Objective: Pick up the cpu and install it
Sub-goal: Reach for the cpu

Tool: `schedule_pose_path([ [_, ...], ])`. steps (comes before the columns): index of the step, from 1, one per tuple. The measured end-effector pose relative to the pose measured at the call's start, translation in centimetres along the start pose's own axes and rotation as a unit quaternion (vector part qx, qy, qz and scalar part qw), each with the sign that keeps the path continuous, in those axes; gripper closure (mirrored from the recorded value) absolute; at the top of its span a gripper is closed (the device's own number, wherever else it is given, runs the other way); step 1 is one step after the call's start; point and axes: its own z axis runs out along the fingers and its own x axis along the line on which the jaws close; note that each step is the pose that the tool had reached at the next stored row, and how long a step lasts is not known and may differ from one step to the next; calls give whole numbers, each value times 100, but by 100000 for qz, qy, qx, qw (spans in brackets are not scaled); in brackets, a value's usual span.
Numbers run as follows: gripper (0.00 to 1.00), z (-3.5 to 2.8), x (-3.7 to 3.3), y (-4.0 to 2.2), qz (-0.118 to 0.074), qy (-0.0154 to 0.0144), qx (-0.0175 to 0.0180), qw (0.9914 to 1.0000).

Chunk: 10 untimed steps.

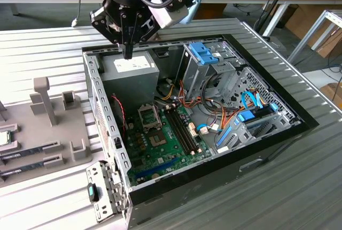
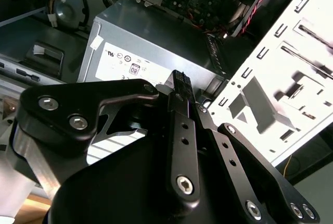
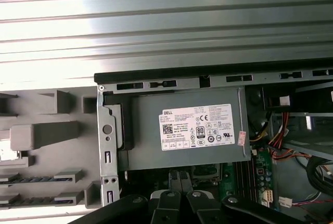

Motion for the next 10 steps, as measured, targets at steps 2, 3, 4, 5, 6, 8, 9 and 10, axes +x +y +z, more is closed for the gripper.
schedule_pose_path([
  [2,89,0,5,0,0,2,0,100000],
  [3,89,0,7,-1,2,-1,-2,100000],
  [4,89,0,9,-1,0,1,0,100000],
  [5,89,0,10,-1,1,-1,0,100000],
  [6,89,0,11,-1,0,0,-1,100000],
  [8,89,0,14,-1,1,0,0,100000],
  [9,89,0,16,-1,1,1,1,100000],
  [10,89,0,18,-1,2,0,-3,100000],
])
